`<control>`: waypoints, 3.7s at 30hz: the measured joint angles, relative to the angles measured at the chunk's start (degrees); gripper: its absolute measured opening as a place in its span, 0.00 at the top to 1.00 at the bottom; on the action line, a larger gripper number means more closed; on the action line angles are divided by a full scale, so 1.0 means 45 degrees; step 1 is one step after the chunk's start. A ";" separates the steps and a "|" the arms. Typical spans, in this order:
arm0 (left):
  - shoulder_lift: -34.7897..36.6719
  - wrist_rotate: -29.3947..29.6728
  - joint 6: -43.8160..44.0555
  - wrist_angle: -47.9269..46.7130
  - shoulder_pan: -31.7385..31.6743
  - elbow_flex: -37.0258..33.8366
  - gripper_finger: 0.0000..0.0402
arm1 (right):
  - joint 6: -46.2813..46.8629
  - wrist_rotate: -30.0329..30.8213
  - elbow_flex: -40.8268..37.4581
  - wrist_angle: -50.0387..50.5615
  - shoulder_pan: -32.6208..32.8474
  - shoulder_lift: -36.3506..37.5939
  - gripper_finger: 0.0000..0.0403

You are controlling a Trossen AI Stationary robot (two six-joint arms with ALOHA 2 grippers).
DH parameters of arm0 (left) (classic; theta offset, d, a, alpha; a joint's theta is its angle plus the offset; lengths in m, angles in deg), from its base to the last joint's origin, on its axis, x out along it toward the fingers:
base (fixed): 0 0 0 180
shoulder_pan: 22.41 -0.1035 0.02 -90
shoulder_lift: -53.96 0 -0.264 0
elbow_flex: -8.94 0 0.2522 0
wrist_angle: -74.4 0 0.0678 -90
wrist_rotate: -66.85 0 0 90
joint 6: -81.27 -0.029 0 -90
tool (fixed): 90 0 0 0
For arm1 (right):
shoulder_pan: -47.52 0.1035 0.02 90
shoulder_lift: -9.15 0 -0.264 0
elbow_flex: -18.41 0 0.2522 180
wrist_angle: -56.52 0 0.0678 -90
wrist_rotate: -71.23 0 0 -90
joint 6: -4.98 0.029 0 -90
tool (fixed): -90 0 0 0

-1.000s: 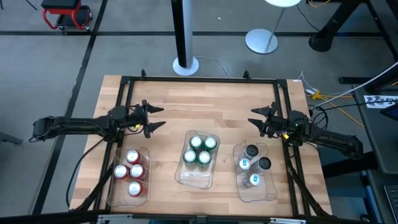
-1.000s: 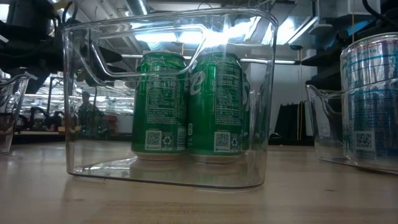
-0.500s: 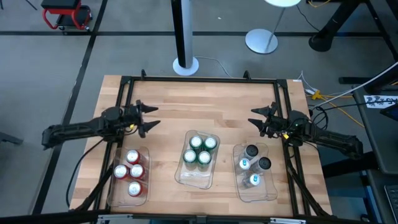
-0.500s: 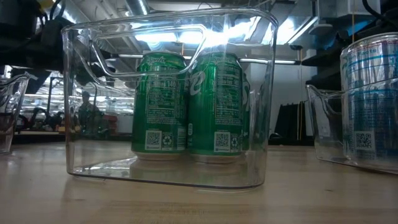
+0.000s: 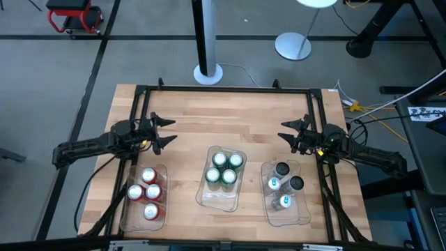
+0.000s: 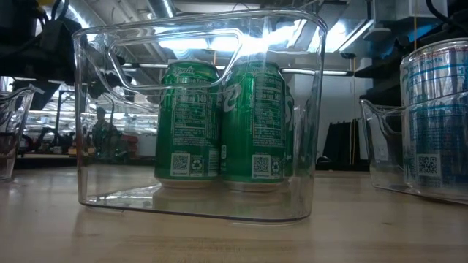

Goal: Sort soda cans
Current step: Return to Home Position

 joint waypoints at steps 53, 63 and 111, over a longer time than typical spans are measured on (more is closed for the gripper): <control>0.0000 0.0005 0.0559 -0.0006 0.0000 0.0000 0.17 | -0.0933 -0.0193 0.0000 -0.0102 -0.0001 -0.0005 0.31; 0.0000 0.0005 0.0559 -0.0007 0.0000 0.0000 0.17 | -0.0932 -0.0185 0.0000 -0.0107 0.0000 -0.0005 0.31; 0.0000 0.0005 0.0559 -0.0011 0.0000 0.0000 0.17 | -0.0932 -0.0185 0.0000 -0.0117 -0.0001 -0.0005 0.31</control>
